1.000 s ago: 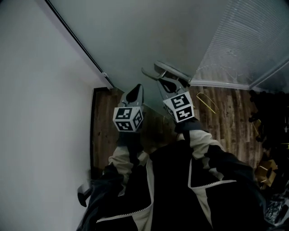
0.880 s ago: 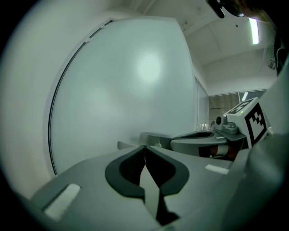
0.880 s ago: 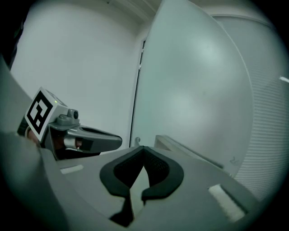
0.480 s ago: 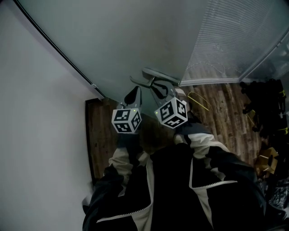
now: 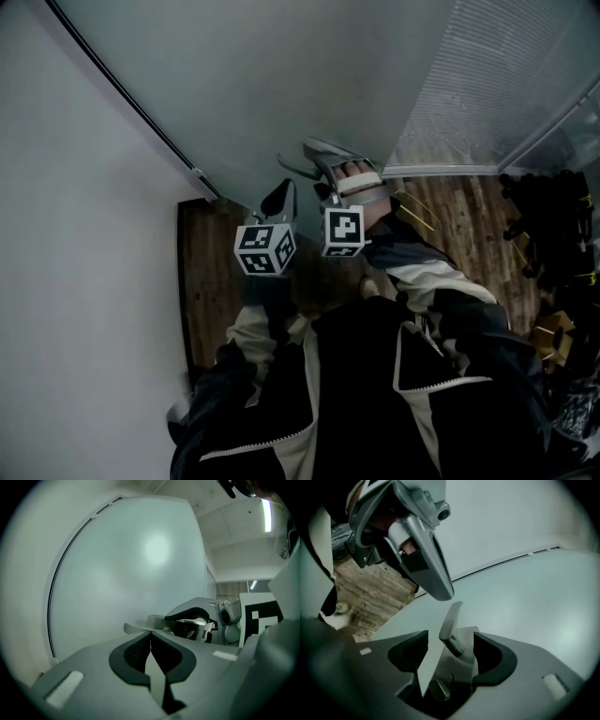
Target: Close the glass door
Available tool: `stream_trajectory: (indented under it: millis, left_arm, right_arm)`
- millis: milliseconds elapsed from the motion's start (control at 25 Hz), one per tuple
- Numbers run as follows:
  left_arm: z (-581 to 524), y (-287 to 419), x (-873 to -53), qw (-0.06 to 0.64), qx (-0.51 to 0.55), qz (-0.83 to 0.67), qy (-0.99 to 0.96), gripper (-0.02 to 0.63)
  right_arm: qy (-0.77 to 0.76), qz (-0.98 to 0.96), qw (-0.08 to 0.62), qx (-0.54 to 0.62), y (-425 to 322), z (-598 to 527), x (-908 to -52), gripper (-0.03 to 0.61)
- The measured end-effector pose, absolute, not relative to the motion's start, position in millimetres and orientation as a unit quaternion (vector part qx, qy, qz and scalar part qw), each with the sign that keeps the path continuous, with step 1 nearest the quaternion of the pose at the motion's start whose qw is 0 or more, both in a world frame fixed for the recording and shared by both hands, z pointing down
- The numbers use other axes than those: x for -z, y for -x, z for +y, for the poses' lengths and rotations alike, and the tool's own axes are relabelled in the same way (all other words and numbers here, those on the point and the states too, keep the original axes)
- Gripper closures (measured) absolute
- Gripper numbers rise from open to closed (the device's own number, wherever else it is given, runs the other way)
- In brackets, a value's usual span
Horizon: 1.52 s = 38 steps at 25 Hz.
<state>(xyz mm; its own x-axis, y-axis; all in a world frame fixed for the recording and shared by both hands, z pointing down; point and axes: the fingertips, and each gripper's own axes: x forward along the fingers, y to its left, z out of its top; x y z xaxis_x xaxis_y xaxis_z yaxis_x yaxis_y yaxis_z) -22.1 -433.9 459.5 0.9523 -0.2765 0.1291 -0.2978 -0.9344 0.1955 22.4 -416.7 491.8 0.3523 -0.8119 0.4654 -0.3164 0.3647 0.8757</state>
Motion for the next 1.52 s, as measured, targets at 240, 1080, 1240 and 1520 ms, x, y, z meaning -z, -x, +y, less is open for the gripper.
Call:
stream_trajectory:
  millis: [240, 1080, 1240, 1520]
  left_arm:
    - [-432.2, 23.0, -460.5, 0.108, -0.051, -0.143, -0.983, 0.614]
    - [-418.4, 7.8, -460.7, 0.092, -0.065, -0.131, -0.985, 0.614]
    - [-419.4, -9.1, -453.1, 0.091, -0.068, -0.137, -0.984, 0.614]
    - [-415.4, -39.5, -452.7, 0.113, -0.07, -0.144, -0.981, 0.614]
  right_arm:
    - [-0.521, -0.497, 0.657, 0.223, -27.9, -421.6, -491.5, 0.436]
    - [-0.511, -0.485, 0.672, 0.23, -95.7, -442.8, -502.1, 0.436]
    - [-0.495, -0.476, 0.685, 0.243, -126.1, -456.1, -501.9, 0.439]
    - [-0.473, -0.458, 0.709, 0.252, -187.7, -482.8, -501.9, 0.442]
